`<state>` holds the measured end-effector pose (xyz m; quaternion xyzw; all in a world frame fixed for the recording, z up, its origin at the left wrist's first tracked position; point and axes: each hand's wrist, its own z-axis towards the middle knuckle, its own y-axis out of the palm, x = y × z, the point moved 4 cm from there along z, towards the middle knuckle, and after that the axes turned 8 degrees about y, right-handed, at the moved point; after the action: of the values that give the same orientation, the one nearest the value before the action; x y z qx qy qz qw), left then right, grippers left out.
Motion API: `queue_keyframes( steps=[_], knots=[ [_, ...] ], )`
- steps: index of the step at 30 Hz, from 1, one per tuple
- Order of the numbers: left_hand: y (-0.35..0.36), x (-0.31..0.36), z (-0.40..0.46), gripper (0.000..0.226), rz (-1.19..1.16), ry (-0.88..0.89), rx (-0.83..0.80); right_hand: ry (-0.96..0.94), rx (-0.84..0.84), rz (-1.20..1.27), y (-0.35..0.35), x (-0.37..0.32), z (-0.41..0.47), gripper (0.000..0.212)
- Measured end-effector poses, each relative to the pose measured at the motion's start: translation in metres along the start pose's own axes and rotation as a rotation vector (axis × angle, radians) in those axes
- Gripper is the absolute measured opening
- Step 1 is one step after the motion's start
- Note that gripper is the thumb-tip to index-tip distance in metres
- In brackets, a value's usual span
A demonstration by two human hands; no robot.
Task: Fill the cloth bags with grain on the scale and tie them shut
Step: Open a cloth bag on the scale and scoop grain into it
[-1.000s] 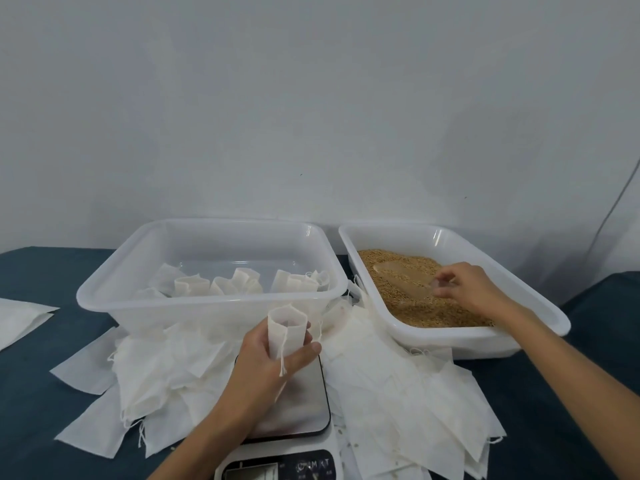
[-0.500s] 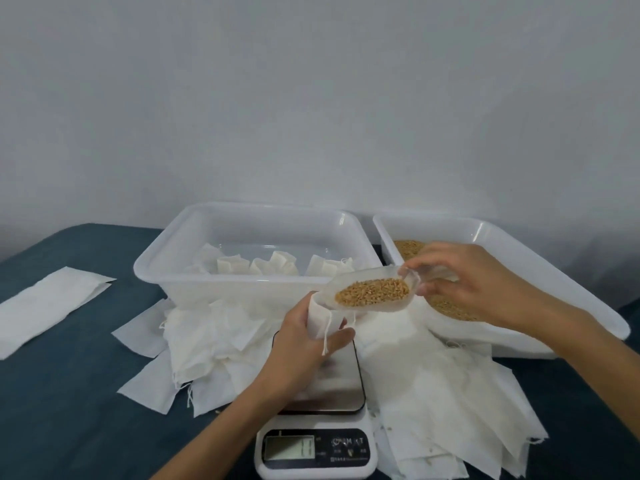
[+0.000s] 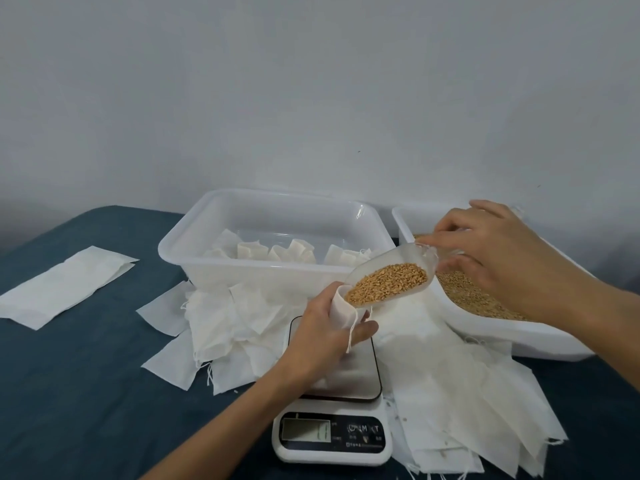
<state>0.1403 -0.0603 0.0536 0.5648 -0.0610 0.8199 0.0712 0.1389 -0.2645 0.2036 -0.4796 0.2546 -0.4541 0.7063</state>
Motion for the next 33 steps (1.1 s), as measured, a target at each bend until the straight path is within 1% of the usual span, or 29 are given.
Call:
queue_keyframes(
  steps=[8,14,25,33],
  knots=[
    [0.002,0.002,-0.002,0.025,-0.067,0.012,0.003,-0.024,0.034,-0.038,0.004,-0.001,0.0,0.04],
    [0.001,0.0,-0.002,0.025,-0.015,0.005,-0.024,-0.047,0.075,-0.073,0.007,0.002,0.001,0.043],
    [0.0,-0.002,-0.002,0.024,-0.054,-0.001,-0.017,-0.073,0.16,-0.157,0.01,0.006,0.001,0.047],
    [0.0,-0.003,-0.002,0.023,-0.06,0.001,-0.005,-0.102,0.174,-0.193,0.01,0.004,0.0,0.048]
  ],
)
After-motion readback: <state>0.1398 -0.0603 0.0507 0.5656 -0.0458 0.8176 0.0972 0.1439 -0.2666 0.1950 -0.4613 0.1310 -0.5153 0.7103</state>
